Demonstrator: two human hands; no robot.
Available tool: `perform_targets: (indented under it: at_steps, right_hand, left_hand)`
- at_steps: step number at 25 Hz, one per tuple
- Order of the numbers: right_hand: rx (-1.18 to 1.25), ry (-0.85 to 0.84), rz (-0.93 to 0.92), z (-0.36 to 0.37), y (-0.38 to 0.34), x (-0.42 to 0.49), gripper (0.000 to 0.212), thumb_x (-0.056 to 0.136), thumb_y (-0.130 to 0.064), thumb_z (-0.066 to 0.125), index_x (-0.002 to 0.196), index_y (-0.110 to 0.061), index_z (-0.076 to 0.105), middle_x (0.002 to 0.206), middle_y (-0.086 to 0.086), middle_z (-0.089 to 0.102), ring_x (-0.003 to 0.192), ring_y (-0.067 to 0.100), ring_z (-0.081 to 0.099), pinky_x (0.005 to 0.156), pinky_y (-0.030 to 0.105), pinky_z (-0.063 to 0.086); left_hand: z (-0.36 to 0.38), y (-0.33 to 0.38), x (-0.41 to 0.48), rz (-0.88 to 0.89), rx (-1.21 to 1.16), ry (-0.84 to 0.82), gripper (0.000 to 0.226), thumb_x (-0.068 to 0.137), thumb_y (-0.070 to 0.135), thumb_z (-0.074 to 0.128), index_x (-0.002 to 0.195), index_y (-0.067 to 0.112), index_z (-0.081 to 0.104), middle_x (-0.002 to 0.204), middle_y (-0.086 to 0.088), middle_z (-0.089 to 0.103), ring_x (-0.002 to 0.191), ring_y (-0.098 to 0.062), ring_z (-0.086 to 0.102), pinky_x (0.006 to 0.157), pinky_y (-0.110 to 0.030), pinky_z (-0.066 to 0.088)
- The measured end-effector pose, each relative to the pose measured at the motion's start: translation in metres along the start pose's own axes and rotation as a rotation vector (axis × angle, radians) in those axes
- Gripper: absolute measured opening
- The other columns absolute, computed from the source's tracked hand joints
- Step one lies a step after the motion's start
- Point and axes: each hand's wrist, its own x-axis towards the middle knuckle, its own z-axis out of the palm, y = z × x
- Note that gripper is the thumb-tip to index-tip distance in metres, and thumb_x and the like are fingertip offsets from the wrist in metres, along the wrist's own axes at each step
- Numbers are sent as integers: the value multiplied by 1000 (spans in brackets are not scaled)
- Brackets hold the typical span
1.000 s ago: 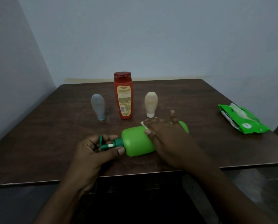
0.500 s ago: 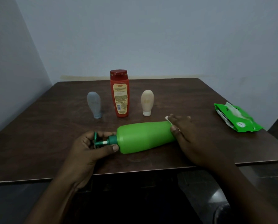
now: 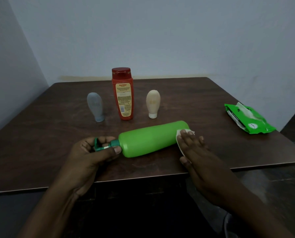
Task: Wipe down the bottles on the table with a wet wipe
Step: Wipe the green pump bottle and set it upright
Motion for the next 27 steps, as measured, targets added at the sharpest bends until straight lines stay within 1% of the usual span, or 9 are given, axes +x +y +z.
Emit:
perform_targets:
  at_steps: [4, 8, 12, 15, 19, 21, 23, 25, 27]
  right_hand:
    - [80, 85, 61, -2, -20, 20, 62, 103, -40, 23, 158, -12, 19, 166, 1, 12, 154, 12, 3, 125, 38, 10]
    - [112, -45, -66, 0, -83, 41, 65, 103, -39, 30, 159, -18, 5, 165, -3, -3, 152, 11, -12, 126, 38, 3]
    - [90, -34, -203, 3, -112, 42, 60, 103, -36, 28, 158, -16, 17, 167, 0, 12, 154, 13, -2, 125, 37, 1]
    - [92, -21, -65, -3, -78, 46, 60, 102, -33, 27, 159, -19, 14, 166, 0, 17, 154, 12, 5, 126, 39, 6]
    - [-31, 50, 188, -17, -14, 51, 61, 100, -40, 22, 155, -17, 32, 159, 4, 35, 150, 17, 25, 124, 34, 4]
    - [-95, 74, 240, -18, -8, 55, 66, 98, -45, 17, 149, -12, 44, 153, 9, 46, 146, 22, 35, 124, 36, 3]
    - [-124, 100, 221, -16, -26, 60, 68, 97, -45, 16, 143, -8, 51, 147, 12, 53, 141, 26, 43, 124, 42, 8]
    - [-83, 79, 163, -14, -55, 65, 68, 98, -45, 15, 145, -9, 49, 148, 11, 51, 141, 24, 43, 125, 43, 11]
    - [-16, 42, 56, -12, -85, 71, 67, 99, -44, 14, 148, -10, 43, 152, 10, 47, 144, 22, 38, 125, 40, 10]
  left_hand:
    - [7, 3, -5, 23, 35, -24, 40, 47, 5, 86, 87, 5, 81, 87, -16, 79, 73, -19, 76, 68, -24, 62]
    - [5, 6, -7, 34, 51, -9, 54, 39, 12, 98, 89, 6, 80, 89, -17, 78, 75, -22, 76, 69, -27, 64]
    - [6, 7, -8, 21, 25, -2, 51, 40, 13, 97, 87, 9, 79, 93, -19, 77, 78, -23, 76, 73, -31, 65]
    - [5, 4, -7, 55, 55, 1, 71, 25, 31, 106, 87, 9, 80, 95, -16, 78, 82, -24, 75, 77, -32, 64]
    - [7, 6, -9, 69, 23, -21, 66, 24, 34, 106, 80, 12, 81, 94, -10, 80, 82, -19, 76, 74, -28, 63]
    - [9, 6, -11, 77, 26, -24, 55, 30, 25, 105, 78, 12, 81, 93, -9, 80, 82, -19, 76, 75, -29, 64]
    - [10, 6, -11, 91, 11, -7, 37, 42, 3, 96, 71, 11, 76, 91, -7, 81, 79, -17, 75, 71, -28, 63]
    - [10, 6, -12, 84, 25, 4, 42, 43, -12, 88, 77, 3, 69, 90, -6, 80, 78, -17, 75, 70, -28, 63]
    - [9, 6, -13, 77, 43, 17, 47, 46, -14, 86, 86, -4, 65, 91, -7, 80, 80, -18, 75, 71, -29, 63]
